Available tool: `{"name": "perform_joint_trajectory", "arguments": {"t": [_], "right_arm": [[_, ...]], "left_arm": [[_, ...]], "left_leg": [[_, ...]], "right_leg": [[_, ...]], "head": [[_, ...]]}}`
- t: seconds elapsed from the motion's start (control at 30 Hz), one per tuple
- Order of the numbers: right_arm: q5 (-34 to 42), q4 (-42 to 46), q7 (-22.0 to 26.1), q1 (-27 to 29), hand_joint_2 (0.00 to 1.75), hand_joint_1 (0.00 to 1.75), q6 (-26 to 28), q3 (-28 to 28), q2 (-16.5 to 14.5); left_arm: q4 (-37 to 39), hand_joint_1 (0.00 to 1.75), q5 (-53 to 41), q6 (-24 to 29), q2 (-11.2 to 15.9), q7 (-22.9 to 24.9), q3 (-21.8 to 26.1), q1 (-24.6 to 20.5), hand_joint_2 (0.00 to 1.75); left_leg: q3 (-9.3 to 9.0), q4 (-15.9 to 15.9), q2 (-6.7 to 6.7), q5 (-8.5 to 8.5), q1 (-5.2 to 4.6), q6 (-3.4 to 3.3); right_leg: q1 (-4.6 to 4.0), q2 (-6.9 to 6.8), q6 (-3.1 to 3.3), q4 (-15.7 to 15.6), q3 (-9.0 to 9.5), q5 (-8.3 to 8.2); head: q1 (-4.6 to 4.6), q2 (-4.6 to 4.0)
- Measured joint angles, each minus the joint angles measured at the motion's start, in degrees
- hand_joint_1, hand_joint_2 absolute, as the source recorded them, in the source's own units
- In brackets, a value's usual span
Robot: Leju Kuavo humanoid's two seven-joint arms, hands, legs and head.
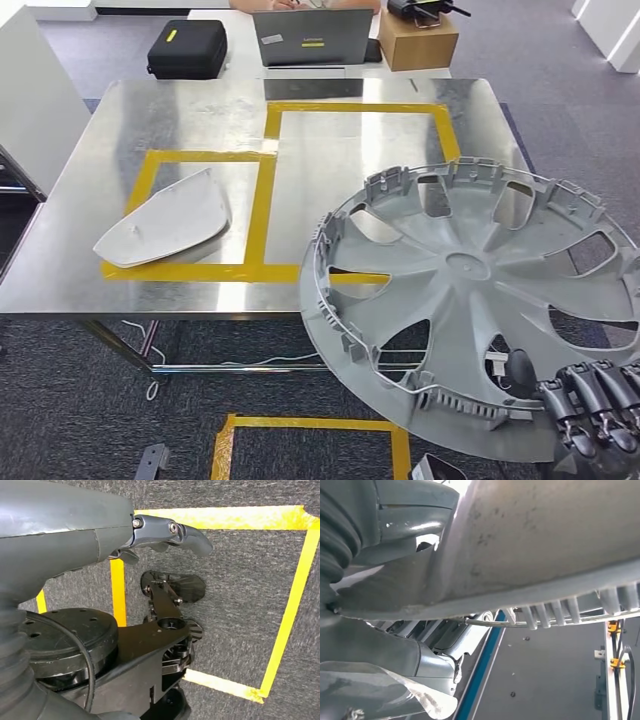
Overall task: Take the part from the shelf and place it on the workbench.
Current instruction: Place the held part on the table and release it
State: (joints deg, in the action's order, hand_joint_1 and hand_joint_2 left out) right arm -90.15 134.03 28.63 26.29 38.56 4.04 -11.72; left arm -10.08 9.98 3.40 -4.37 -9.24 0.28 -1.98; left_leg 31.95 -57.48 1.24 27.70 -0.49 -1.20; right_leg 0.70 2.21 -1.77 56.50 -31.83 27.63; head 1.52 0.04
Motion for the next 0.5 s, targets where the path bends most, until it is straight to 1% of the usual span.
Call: {"name": "perform_joint_trajectory", "arguments": {"t": [0.2,0.3,0.33,0.37,0.4,0.43,0.5], "right_arm": [[0.0,0.0,-0.1,0.0,1.75,1.75,0.0,0.3,0.0],[0.0,0.0,-0.1,0.0,1.75,1.75,0.0,0.4,0.0],[0.0,0.0,-0.1,0.0,1.75,1.75,0.0,0.5,0.0],[0.0,0.0,-0.1,0.0,1.75,1.75,0.0,0.5,0.0],[0.0,0.0,-0.2,0.0,1.75,1.75,0.0,0.5,0.0],[0.0,0.0,-0.2,0.0,1.75,1.75,0.0,0.5,0.0],[0.0,-0.1,-0.2,0.0,1.75,1.75,0.0,0.5,0.0]], "left_arm": [[0.0,0.00,-0.3,0.1,0.1,1.3,-0.1,0.0,1.75],[0.0,0.00,-0.3,0.2,0.2,1.6,-0.1,0.0,1.75],[0.0,0.00,-0.3,0.2,0.2,1.7,-0.1,0.0,1.75],[0.0,0.00,-0.3,0.2,0.1,1.7,-0.1,-0.1,1.75],[0.0,0.00,-0.3,0.2,0.1,1.7,-0.1,-0.1,1.75],[0.0,0.00,-0.3,0.2,0.1,1.7,-0.1,-0.1,1.75],[0.0,0.00,-0.3,0.2,0.1,1.8,-0.1,0.0,1.75]], "left_leg": [[0.00,0.0,0.00,0.01,0.13,0.00],[-0.17,0.3,-0.05,-0.14,0.00,-0.70],[-0.42,0.8,-0.15,-0.44,0.16,-0.98],[-0.74,1.6,-0.31,-0.77,0.35,-1.17],[-1.01,2.2,-0.48,-1.09,0.56,-1.34],[-1.19,2.5,-0.68,-1.30,0.72,-1.45],[-1.21,2.7,-1.04,-1.31,0.79,-1.49]], "right_leg": [[-0.10,0.00,0.01,0.0,0.00,-0.01],[0.00,0.10,-0.54,-0.6,0.22,-0.34],[-0.01,0.04,-0.70,-0.7,0.17,-0.35],[-0.08,-0.25,-0.77,-0.3,-0.07,0.08],[-0.10,-0.62,-0.83,1.0,-0.76,1.06],[-0.01,-1.05,-0.94,3.6,-2.05,2.57],[0.32,-1.55,-1.40,11.1,-5.60,6.02]], "head": [[0.00,0.00],[-0.05,0.00],[-0.04,0.00],[0.02,0.00],[0.11,0.00],[0.20,0.00],[0.28,0.00]]}}
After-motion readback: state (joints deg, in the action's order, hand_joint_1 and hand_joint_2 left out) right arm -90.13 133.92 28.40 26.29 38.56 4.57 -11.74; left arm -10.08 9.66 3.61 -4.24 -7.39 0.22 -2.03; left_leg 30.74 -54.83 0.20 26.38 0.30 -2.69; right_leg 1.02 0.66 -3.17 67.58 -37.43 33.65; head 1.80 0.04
